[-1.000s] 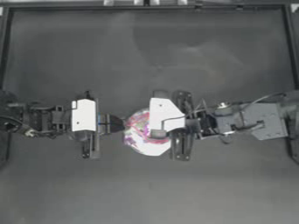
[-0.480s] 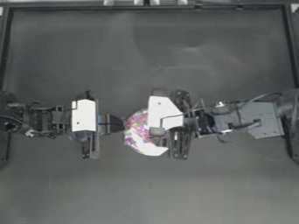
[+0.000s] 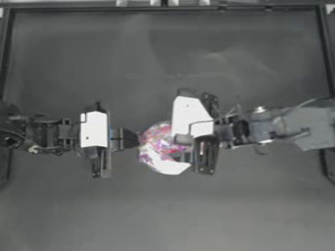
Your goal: Put candy in bag
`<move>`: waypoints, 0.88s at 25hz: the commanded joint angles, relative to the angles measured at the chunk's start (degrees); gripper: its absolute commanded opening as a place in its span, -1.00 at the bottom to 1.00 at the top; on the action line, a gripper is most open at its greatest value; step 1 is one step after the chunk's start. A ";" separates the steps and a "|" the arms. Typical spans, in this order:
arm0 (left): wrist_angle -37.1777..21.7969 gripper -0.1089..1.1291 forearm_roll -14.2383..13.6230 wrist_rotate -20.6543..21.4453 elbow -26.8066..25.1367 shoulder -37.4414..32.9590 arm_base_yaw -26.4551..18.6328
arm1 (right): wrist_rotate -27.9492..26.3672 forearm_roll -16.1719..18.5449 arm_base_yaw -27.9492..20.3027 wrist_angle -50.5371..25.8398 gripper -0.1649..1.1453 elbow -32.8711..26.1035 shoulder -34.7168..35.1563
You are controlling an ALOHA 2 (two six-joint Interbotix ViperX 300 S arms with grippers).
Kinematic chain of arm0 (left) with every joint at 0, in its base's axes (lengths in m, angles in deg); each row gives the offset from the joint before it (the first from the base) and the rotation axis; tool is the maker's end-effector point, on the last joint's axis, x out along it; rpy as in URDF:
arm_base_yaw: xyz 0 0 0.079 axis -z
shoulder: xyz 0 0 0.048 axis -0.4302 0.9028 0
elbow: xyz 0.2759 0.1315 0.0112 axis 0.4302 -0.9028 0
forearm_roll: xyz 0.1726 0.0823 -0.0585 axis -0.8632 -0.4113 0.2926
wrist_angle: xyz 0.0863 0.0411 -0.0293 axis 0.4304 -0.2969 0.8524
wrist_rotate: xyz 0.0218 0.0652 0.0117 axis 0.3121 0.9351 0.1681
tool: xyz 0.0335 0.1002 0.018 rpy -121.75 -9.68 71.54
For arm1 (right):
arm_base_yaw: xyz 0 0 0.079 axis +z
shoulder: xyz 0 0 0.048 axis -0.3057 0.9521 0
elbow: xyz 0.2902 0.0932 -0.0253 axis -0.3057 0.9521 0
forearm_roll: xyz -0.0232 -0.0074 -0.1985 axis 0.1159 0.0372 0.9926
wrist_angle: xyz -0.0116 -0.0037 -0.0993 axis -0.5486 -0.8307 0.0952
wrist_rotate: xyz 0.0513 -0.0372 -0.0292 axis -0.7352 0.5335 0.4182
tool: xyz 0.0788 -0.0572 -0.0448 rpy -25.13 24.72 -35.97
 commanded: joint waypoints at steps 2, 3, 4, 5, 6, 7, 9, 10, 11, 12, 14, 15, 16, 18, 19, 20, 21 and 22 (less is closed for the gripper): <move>0.18 -0.71 0.00 0.26 0.70 -1.85 0.09 | 0.00 0.97 0.26 0.44 0.71 0.44 -6.33; 0.18 -0.71 -0.09 0.35 0.88 -2.20 0.00 | -0.09 1.14 0.26 0.53 0.71 0.88 -7.12; 0.18 -0.71 -0.09 0.35 0.88 -2.46 0.00 | -0.09 1.41 0.26 0.70 0.71 1.32 -7.91; 0.18 -0.71 -0.18 0.35 0.88 -2.90 -0.09 | -0.18 1.76 0.26 0.97 0.71 1.93 -8.61; 0.18 -0.71 -0.26 0.44 0.97 -3.43 -0.18 | -0.35 1.93 0.26 1.49 0.71 2.46 -9.40; 0.18 -0.71 -0.26 0.44 0.97 -3.87 -0.18 | -0.44 2.11 0.35 1.93 0.71 2.99 -10.11; 0.18 -0.71 -0.44 0.44 0.97 -4.75 -0.26 | -0.53 2.20 0.26 2.99 0.71 4.13 -11.60; 0.18 -0.71 -0.53 0.44 0.88 -5.19 -0.35 | -0.62 2.11 0.26 3.43 0.71 4.66 -12.22; 0.18 -0.71 -0.53 0.53 0.97 -5.54 -0.35 | -0.70 2.20 0.26 3.96 0.71 5.27 -12.92; 0.18 -0.71 -0.53 0.62 0.97 -5.98 -0.44 | -0.79 2.11 0.35 4.39 0.71 5.80 -13.54; 0.18 -0.71 -0.53 1.58 0.97 -6.50 -0.44 | -0.97 1.93 0.26 5.10 0.71 6.94 -14.85; 0.18 -0.71 -0.35 2.11 0.97 -6.77 -0.44 | -0.97 1.85 0.35 5.45 0.71 7.47 -15.38; 0.18 -0.71 -0.26 2.64 0.97 -6.94 -0.44 | -1.05 1.76 0.26 5.80 0.71 7.82 -15.82; 0.18 -0.71 -0.18 2.90 0.97 -7.29 -0.44 | -1.05 1.58 0.26 6.68 0.71 8.53 -16.52; 0.18 -0.71 -0.18 2.99 0.97 -7.38 -0.44 | -1.05 1.49 0.26 7.03 0.71 8.79 -16.79; 0.26 -0.71 -0.18 2.99 0.97 -7.73 -0.44 | -1.05 1.49 0.26 7.29 0.71 9.05 -16.96; 0.18 -0.71 -0.18 2.99 0.97 -7.91 -0.44 | -1.05 1.49 0.26 7.47 0.71 9.14 -17.05; 0.18 -0.71 -0.18 2.99 1.05 -8.09 -0.44 | -1.05 1.49 0.26 7.47 0.71 9.14 -17.05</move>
